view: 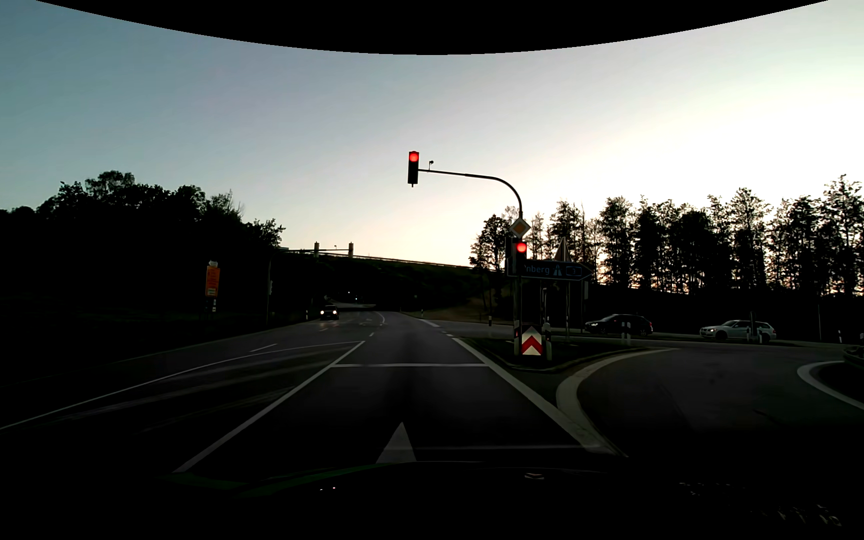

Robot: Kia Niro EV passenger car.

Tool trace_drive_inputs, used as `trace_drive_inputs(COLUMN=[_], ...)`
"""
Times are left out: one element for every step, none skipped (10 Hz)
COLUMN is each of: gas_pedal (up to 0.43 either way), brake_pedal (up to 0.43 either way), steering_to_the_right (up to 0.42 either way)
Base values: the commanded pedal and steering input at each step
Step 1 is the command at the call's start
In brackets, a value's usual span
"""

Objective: Follow the waypoints while adhering to traffic rules and regulations

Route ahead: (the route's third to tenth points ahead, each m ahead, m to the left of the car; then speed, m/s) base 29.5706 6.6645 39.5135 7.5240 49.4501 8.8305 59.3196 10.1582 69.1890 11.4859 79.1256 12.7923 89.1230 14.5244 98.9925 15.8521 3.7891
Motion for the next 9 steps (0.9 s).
trace_drive_inputs(gas_pedal=[0.0, 0.0, 0.0, 0.0, 0.0, 0.0, 0.0, 0.0, 0.0], brake_pedal=[0.14, 0.14, 0.14, 0.134, 0.134, 0.14, 0.14, 0.14, 0.14], steering_to_the_right=[-0.011, -0.011, -0.011, -0.011, -0.011, -0.011, -0.011, -0.011, -0.011])
